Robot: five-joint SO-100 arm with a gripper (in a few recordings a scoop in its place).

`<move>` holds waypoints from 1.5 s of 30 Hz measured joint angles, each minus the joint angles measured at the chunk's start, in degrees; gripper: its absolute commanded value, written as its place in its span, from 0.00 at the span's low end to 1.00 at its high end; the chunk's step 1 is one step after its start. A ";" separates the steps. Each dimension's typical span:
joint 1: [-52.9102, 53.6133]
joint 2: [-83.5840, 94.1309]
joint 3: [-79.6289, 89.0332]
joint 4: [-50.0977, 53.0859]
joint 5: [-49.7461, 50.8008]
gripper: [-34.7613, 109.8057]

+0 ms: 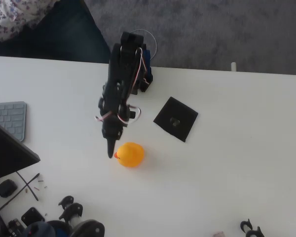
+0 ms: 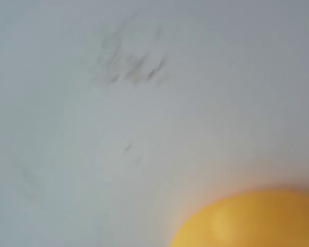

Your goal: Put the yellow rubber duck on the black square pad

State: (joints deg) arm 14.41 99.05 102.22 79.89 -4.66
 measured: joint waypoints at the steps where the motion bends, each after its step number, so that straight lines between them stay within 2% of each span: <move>1: -0.88 -1.14 -0.09 -0.09 0.00 0.58; 13: -3.60 -2.55 -1.67 -0.97 0.00 0.58; 25: -3.69 -13.54 -8.96 -0.35 0.00 0.58; 45: -3.69 -18.46 -9.40 -0.35 0.00 0.55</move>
State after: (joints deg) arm 10.72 80.60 92.81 79.54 -4.66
